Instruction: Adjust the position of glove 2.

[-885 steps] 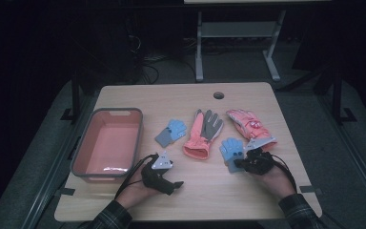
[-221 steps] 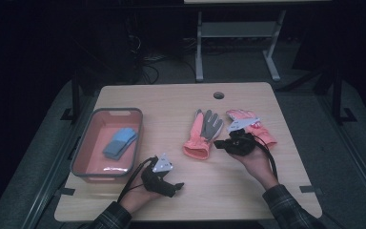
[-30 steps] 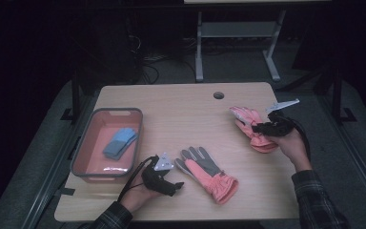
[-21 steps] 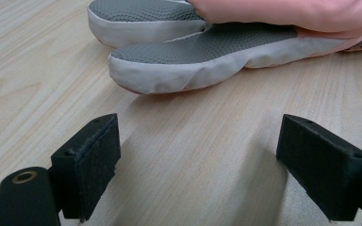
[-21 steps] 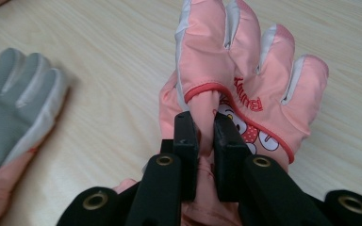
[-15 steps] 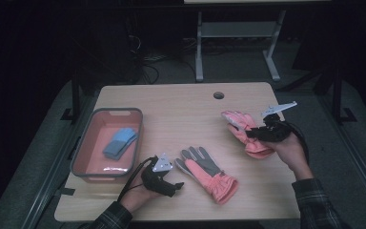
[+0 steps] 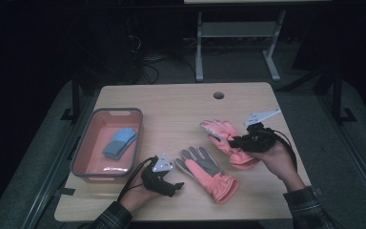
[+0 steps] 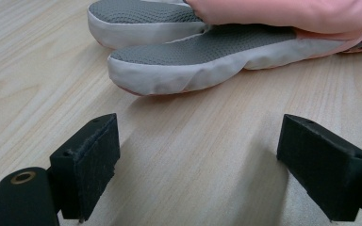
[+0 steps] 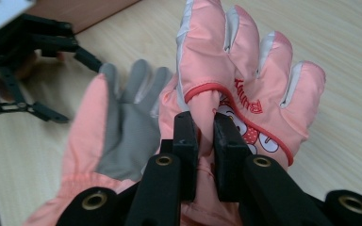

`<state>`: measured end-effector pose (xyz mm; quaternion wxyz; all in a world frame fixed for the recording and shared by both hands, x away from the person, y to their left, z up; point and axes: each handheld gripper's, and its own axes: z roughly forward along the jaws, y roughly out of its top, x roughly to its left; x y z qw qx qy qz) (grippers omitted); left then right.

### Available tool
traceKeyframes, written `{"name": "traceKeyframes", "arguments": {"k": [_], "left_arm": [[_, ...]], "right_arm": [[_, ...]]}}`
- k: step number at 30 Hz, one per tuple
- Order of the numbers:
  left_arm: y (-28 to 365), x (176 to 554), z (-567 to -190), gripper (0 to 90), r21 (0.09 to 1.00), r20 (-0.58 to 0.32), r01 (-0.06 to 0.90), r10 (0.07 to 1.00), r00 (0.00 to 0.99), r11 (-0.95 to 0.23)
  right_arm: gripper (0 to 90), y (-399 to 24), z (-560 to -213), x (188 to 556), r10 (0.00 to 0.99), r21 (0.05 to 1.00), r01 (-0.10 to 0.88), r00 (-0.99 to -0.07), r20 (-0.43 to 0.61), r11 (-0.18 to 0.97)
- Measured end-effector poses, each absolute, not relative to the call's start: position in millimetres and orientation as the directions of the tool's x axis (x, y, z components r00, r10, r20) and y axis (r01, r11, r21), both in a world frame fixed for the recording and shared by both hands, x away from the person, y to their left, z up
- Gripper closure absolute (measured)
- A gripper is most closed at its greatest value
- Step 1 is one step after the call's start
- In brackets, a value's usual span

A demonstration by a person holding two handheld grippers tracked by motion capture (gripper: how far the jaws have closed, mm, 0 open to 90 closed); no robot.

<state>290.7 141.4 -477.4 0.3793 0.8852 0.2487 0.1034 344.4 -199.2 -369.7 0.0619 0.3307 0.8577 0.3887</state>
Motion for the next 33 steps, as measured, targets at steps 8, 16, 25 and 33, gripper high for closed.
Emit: {"name": "traceKeyframes", "arguments": {"k": [8,16,25,33], "left_arm": [[141,291,-478,12.9,0.724,-0.005,0.361,0.518,0.855,-0.588],[141,290,-477,12.9,0.721,-0.011,0.367,0.52,0.854,-0.587],[141,290,-477,12.9,0.721,-0.012,0.368,0.52,0.854,-0.588],[141,290,-477,12.9,0.721,-0.012,0.367,0.519,0.855,-0.588]], "right_arm": [[81.4,-170,-371,329,0.533,0.715,0.477,-0.829,0.172,0.511],[81.2,-152,-379,318,0.486,0.705,0.47,-0.85,0.2,0.532],[79.5,-137,-381,311,0.455,0.695,0.452,-0.868,0.198,0.559],[50.0,-132,-384,312,0.455,0.693,0.452,-0.868,0.197,0.562]]}}
